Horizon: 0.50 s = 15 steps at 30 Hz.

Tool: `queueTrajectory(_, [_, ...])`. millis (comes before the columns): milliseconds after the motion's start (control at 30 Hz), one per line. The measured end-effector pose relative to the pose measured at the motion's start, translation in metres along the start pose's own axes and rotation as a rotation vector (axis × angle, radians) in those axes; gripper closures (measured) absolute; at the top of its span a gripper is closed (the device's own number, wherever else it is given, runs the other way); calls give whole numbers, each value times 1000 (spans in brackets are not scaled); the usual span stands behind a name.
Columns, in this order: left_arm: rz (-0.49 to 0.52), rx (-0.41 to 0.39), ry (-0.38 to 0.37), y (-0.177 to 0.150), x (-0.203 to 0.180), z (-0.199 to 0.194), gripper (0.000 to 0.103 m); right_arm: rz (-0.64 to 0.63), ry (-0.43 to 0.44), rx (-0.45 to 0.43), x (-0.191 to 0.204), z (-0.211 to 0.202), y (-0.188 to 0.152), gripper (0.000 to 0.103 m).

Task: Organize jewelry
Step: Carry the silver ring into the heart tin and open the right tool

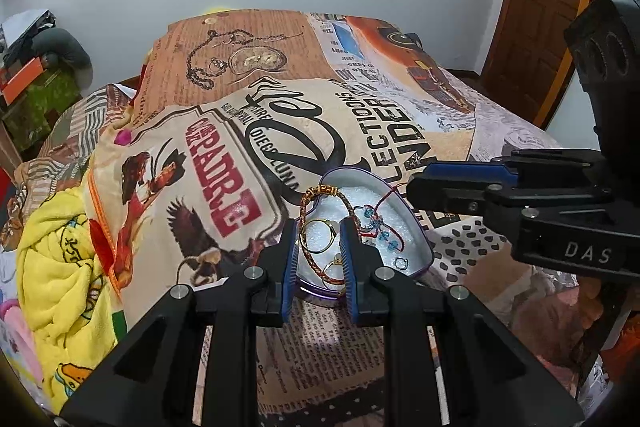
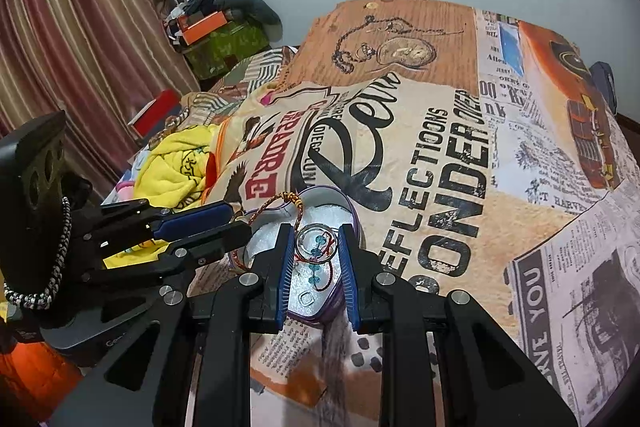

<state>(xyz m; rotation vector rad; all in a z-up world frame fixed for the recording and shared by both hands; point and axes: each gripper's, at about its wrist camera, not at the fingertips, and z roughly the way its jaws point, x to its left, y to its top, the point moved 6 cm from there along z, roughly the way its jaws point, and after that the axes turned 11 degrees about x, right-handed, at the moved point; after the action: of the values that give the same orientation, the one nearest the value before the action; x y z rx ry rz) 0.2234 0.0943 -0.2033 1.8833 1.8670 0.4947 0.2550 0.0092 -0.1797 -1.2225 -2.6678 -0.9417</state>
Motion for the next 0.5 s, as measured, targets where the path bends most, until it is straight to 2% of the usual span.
queueTrajectory(500, [19,10,1,-4,2,11,84,-20,-16,50,1,17,-3,83])
